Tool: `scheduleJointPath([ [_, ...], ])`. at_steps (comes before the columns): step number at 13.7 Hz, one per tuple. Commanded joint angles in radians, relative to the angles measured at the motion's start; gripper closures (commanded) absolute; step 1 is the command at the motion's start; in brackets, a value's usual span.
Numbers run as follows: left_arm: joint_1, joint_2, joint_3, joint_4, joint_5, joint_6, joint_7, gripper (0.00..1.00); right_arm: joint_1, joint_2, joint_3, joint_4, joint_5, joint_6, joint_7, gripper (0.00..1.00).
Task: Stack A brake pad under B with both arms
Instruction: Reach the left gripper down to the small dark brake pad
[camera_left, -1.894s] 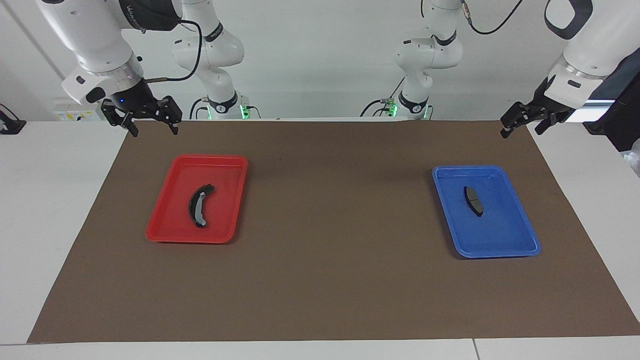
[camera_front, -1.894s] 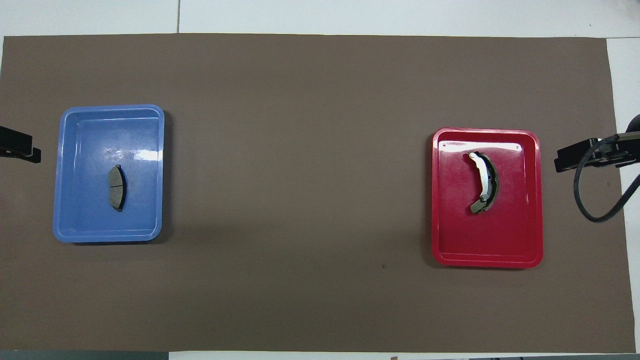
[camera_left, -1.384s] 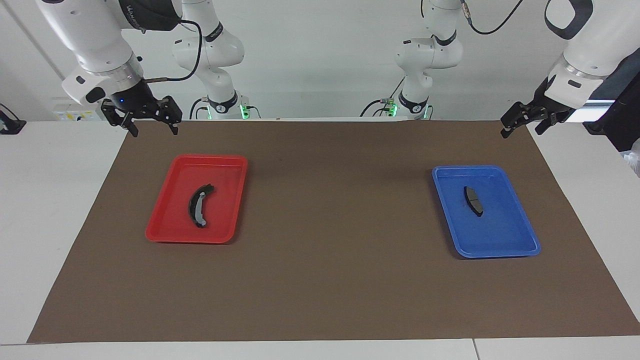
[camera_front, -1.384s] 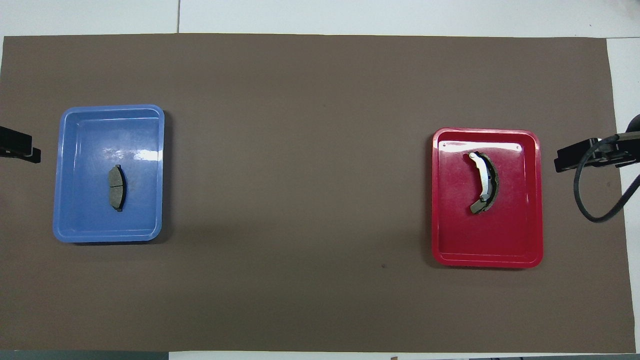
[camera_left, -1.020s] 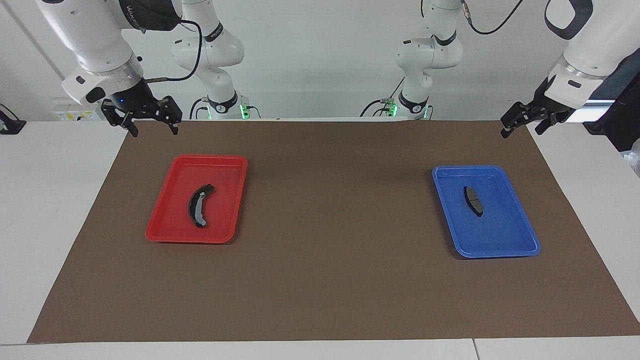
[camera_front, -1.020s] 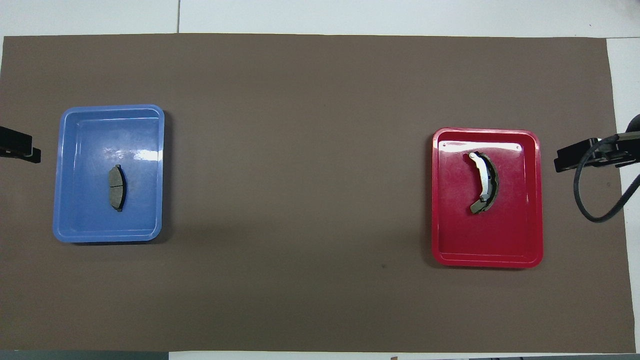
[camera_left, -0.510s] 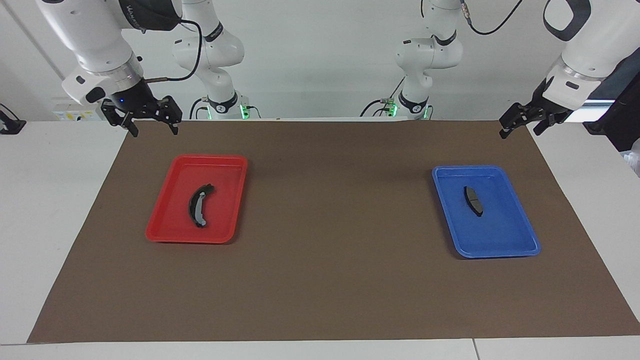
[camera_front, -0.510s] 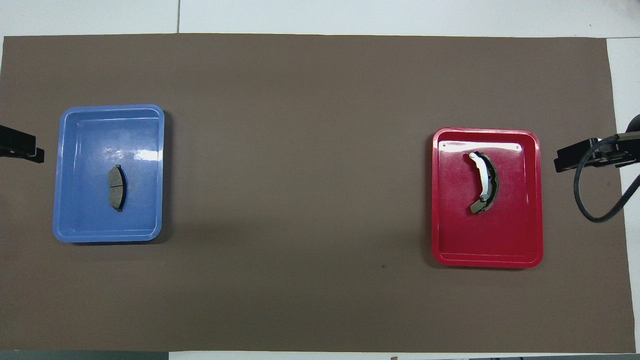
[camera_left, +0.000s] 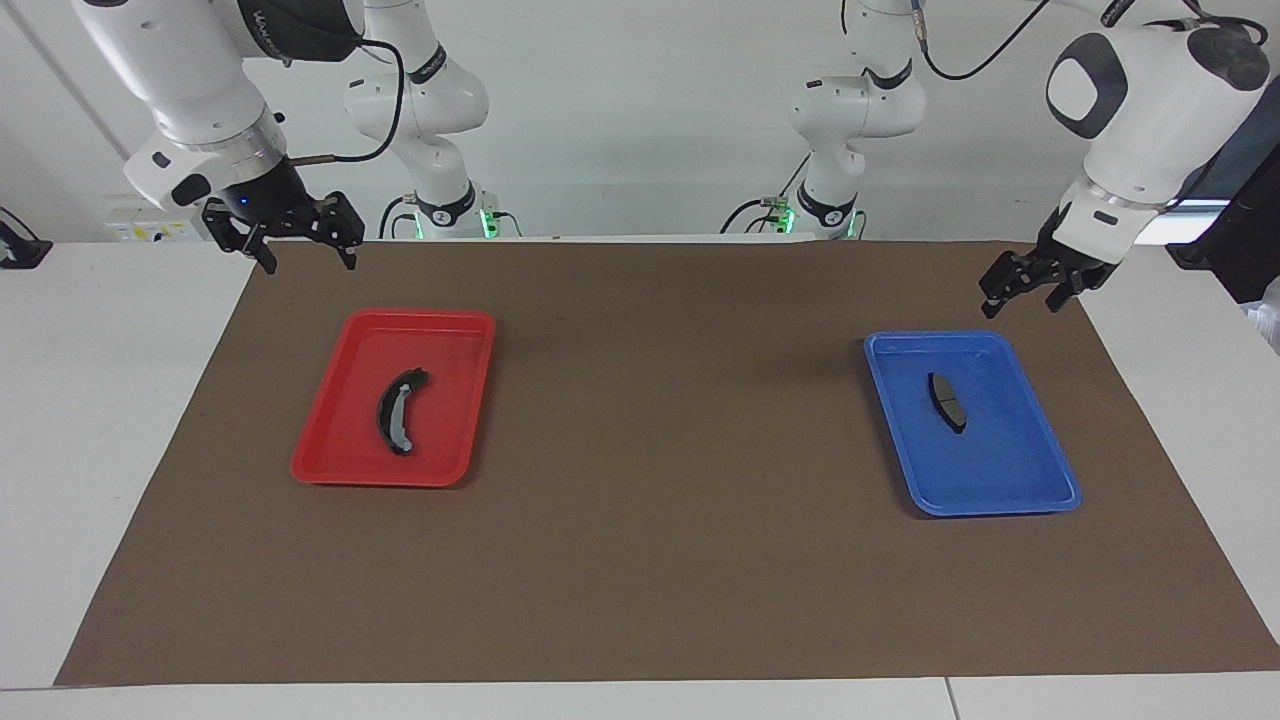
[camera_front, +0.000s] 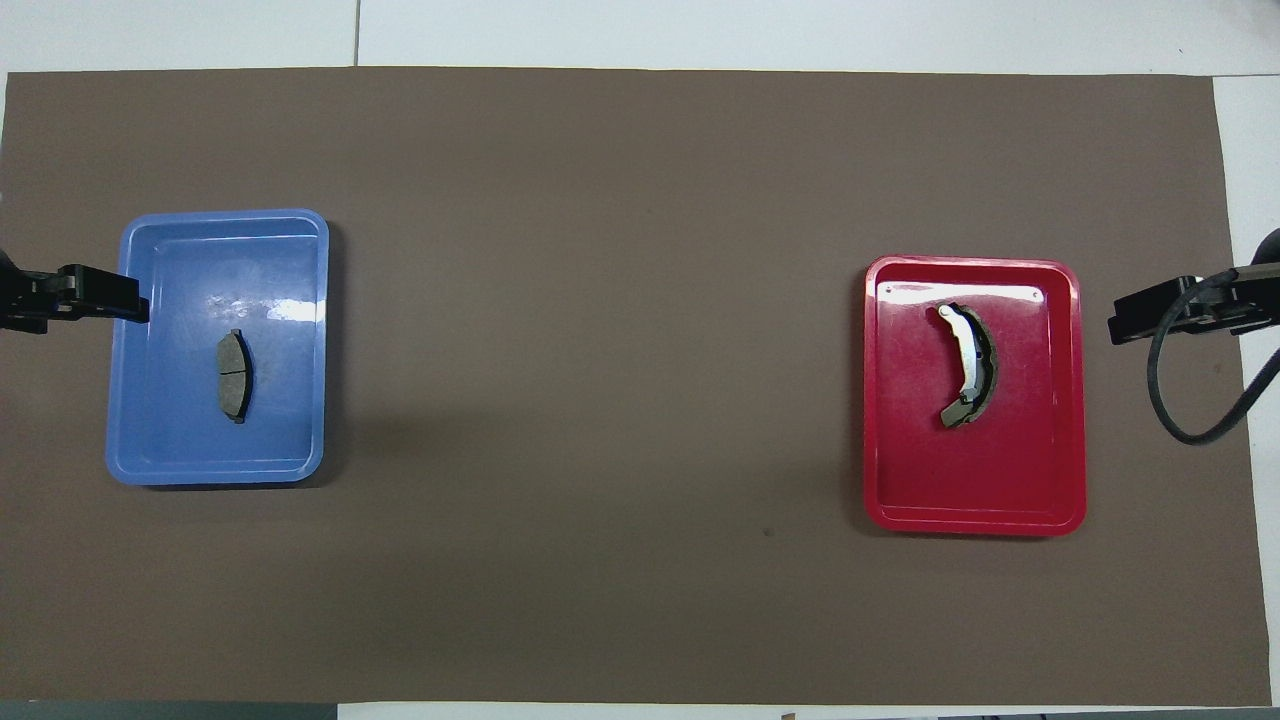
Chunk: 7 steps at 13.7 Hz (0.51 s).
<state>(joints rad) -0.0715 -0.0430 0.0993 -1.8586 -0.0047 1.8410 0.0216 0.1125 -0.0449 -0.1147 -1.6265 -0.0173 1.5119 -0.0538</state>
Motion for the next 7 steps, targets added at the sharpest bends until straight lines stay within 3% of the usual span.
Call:
scheduleJointPath([
  [1, -0.001, -0.006, 0.005, -0.164, -0.011, 0.169, 0.052, 0.02, -0.001, -0.007, -0.002, -0.003, 0.016, -0.002, -0.018, 0.0],
  [7, 0.013, 0.127, 0.005, -0.309, -0.011, 0.449, 0.066, 0.03, -0.001, -0.007, -0.002, -0.003, 0.016, -0.002, -0.018, 0.0],
])
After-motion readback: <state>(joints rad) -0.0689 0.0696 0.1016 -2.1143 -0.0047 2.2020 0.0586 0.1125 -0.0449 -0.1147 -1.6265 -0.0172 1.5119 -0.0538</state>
